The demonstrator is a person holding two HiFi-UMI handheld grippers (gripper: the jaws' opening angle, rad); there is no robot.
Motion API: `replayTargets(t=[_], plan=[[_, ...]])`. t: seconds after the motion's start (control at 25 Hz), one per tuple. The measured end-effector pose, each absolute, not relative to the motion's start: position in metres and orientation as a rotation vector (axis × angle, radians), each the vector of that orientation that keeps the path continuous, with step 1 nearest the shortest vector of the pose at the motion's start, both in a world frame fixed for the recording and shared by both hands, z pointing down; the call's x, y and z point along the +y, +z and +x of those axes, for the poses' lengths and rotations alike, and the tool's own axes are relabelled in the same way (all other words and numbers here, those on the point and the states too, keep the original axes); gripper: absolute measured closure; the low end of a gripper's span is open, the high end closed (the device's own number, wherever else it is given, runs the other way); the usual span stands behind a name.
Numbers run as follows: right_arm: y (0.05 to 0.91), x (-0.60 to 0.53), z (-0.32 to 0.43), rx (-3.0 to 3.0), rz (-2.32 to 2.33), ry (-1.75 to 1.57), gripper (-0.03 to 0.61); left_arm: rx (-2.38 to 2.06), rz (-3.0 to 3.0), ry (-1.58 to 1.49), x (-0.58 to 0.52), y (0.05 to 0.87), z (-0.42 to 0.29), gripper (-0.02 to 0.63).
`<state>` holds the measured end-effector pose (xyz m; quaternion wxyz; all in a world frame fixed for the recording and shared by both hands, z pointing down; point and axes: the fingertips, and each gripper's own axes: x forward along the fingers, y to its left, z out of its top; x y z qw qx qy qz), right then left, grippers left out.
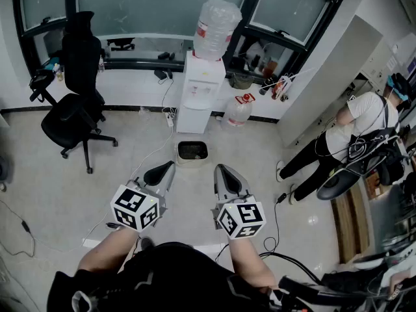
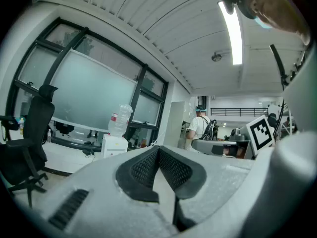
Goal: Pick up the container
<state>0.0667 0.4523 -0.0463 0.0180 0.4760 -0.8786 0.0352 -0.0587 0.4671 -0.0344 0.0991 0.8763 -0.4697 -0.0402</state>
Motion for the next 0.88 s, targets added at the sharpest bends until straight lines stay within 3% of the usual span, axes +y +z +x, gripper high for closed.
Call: replayTargets(t=[0.88], plan=[[-0.051, 0.445, 0.058, -2.716, 1.544, 0.098, 0.571, -1.401, 2.570, -0.149, 0.464, -0.036, -0.086, 0.607]])
